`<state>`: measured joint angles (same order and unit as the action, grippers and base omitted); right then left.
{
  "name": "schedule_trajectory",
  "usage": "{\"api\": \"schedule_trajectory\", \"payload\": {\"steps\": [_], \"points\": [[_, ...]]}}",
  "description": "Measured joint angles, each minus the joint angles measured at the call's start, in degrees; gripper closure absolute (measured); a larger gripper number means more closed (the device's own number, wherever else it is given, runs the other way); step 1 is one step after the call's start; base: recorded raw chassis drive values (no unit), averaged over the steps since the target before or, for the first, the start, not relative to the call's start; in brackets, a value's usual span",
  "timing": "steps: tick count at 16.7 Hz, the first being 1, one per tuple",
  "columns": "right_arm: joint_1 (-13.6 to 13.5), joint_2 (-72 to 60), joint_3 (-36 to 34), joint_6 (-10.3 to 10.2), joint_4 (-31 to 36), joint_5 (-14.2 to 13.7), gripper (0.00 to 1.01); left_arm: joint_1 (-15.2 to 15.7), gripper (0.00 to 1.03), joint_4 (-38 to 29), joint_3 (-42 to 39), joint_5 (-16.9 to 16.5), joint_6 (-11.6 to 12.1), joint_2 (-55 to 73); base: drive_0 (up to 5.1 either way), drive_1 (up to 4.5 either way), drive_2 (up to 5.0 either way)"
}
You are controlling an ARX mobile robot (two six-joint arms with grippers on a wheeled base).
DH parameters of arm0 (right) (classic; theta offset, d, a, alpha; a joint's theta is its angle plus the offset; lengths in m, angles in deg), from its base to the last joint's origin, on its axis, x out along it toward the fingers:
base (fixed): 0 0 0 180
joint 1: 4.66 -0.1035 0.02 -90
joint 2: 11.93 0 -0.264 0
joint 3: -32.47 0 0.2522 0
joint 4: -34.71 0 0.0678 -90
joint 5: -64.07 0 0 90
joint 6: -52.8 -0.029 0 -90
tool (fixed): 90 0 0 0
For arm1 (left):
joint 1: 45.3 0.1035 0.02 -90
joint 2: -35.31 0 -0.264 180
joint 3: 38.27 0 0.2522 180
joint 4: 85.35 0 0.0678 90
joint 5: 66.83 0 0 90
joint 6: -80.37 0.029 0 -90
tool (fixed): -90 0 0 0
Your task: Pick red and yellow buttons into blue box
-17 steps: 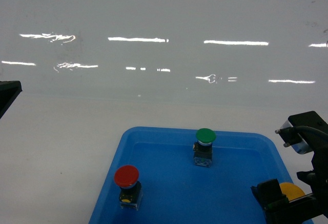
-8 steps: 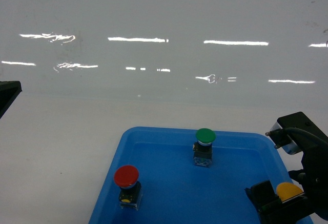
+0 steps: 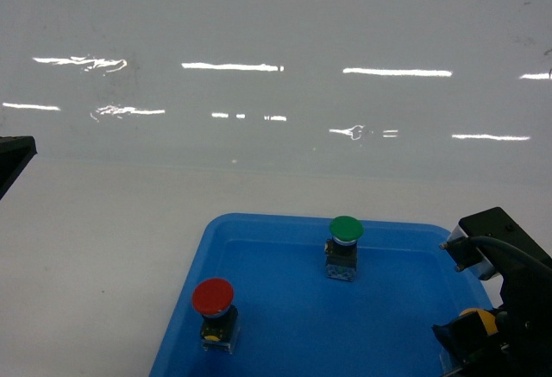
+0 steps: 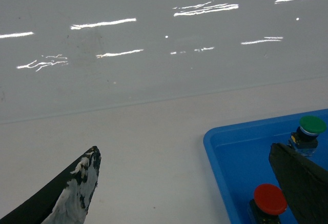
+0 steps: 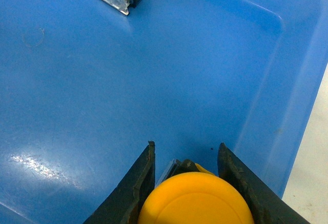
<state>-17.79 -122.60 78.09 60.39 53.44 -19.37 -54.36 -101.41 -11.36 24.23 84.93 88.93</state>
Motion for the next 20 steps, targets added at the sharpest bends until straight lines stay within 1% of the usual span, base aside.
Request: {"api": "schedule_trajectory", "payload": {"steps": [2, 4, 5, 7, 9, 10, 12, 13, 14, 15, 17, 20], "points": [[0.0, -0.4, -0.3, 0.0, 1.2, -0.5, 0.69, 0.0, 0.05, 0.0, 0.0, 0.0, 0.0, 0.0, 0.0, 0.0, 0.0], [0.2, -0.1, -1.3, 0.0, 3.3, -1.6, 0.69, 0.0, 0.05, 0.0, 0.0, 0.0, 0.0, 0.0, 0.0, 0.0, 0.0], [0.5, 1.1, -2.0, -0.3, 3.9, -1.9, 0.69, 0.0, 0.05, 0.0, 0.0, 0.0, 0.0, 0.0, 0.0, 0.0, 0.0], [2.0, 7.4, -3.6, -0.8, 5.9, -2.2, 0.69, 0.0, 0.05, 0.0, 0.0, 0.0, 0.0, 0.0, 0.0, 0.0, 0.0], [3.7, 14.6, -5.8, -1.8, 7.5, -2.2, 0.69, 0.0, 0.05, 0.0, 0.0, 0.0, 0.0, 0.0, 0.0, 0.0, 0.0], [4.6, 18.7, -7.9, -2.7, 7.4, -2.2, 0.69, 0.0, 0.05, 0.0, 0.0, 0.0, 0.0, 0.0, 0.0, 0.0, 0.0], [5.5, 27.0, -12.5, -3.4, 8.9, -3.6, 0.69, 0.0, 0.05, 0.0, 0.0, 0.0, 0.0, 0.0, 0.0, 0.0, 0.0], [5.8, 32.3, -14.6, -3.7, 8.7, -5.1, 0.69, 0.0, 0.05, 0.0, 0.0, 0.0, 0.0, 0.0, 0.0, 0.0, 0.0], [6.2, 37.9, -16.4, -4.9, 7.7, -6.5, 0.69, 0.0, 0.05, 0.0, 0.0, 0.0, 0.0, 0.0, 0.0, 0.0, 0.0], [6.8, 42.3, -17.7, -5.2, 6.3, -7.5, 0.69, 0.0, 0.05, 0.0, 0.0, 0.0, 0.0, 0.0, 0.0, 0.0, 0.0], [8.3, 52.5, -20.0, -7.5, 0.0, -9.4, 0.69, 0.0, 0.05, 0.0, 0.0, 0.0, 0.0, 0.0, 0.0, 0.0, 0.0], [8.1, 67.5, -23.2, -9.6, -10.2, -9.7, 0.69, 0.0, 0.05, 0.0, 0.0, 0.0, 0.0, 0.0, 0.0, 0.0, 0.0]]}}
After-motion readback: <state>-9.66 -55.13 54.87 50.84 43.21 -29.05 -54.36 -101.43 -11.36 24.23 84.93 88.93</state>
